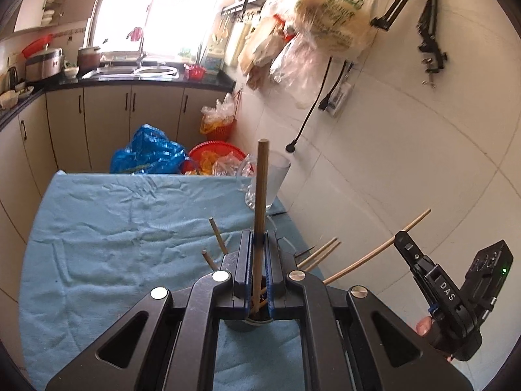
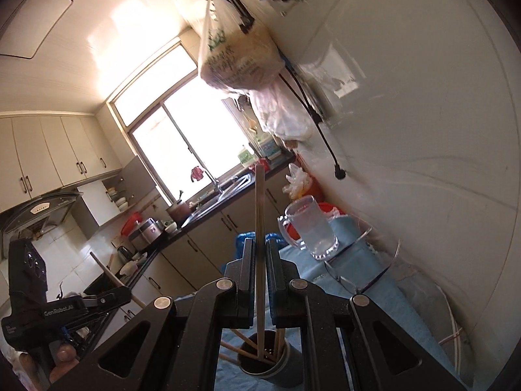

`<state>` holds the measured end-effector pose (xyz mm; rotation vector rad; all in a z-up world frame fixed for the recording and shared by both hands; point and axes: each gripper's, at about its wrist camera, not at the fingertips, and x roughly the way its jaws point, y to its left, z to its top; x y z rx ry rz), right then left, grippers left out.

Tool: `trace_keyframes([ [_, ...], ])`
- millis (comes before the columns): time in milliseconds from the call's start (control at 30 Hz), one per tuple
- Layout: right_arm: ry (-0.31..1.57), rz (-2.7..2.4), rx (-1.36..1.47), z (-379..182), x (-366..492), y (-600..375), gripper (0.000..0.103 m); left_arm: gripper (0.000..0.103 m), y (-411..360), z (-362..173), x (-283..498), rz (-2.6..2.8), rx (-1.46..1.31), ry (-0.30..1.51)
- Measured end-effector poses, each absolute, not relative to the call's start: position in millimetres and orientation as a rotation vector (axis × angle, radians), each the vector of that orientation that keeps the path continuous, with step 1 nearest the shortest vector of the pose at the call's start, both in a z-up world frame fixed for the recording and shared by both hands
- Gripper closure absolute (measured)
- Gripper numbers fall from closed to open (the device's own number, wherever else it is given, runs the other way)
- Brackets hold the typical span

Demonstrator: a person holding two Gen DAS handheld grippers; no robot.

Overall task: Organize utensils
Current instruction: 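Lower the chopstick into the grey cup and open the left tool, then return the left tool to the towel and close on another chopstick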

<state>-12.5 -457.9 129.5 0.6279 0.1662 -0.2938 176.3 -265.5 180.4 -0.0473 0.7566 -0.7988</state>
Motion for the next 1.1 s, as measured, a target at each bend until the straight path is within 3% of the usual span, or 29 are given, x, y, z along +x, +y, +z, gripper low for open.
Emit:
trace_keyframes([
  [567, 0.330, -0.275, 0.640, 70.0, 30.7, -454.5, 0.094, 0.095, -275.1, 123.7, 200.8, -0.782, -0.010, 0.846],
  [633, 0.344, -0.272, 0.643, 68.5, 33.7, -455.6, 0.085, 0.086, -273.7, 124.7, 201.4, -0.783, -0.013, 0.845],
  [700, 0.339, -0.271, 0.654, 70.0, 31.1, -456.5, 0.056, 0.062, -269.8, 128.4, 200.0, -0.785, -0.029, 0.832],
  [1100, 0.278, -0.313, 0.659, 85.8, 1.2, -451.1, 0.055, 0.060, -237.9, 154.0, 182.2, -0.774, -0.067, 0.762],
])
